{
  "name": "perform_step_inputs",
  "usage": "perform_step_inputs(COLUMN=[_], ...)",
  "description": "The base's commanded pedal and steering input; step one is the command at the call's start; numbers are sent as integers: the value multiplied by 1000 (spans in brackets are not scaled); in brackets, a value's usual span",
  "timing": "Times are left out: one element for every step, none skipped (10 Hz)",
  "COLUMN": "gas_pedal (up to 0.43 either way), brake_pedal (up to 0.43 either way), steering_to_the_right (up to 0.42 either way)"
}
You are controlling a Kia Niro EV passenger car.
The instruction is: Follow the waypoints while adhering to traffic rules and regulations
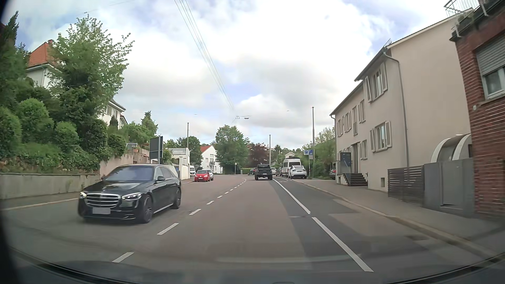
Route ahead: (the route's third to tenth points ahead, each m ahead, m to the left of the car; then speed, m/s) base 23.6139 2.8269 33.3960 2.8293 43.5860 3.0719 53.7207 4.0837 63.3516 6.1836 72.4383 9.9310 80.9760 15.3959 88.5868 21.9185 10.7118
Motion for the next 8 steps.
perform_step_inputs(gas_pedal=[130, 130, 130, 130, 130, 130, 130, 130], brake_pedal=[0, 0, 0, 0, 0, 0, 0, 0], steering_to_the_right=[3, 3, 4, 3, 2, 3, 3, 1])
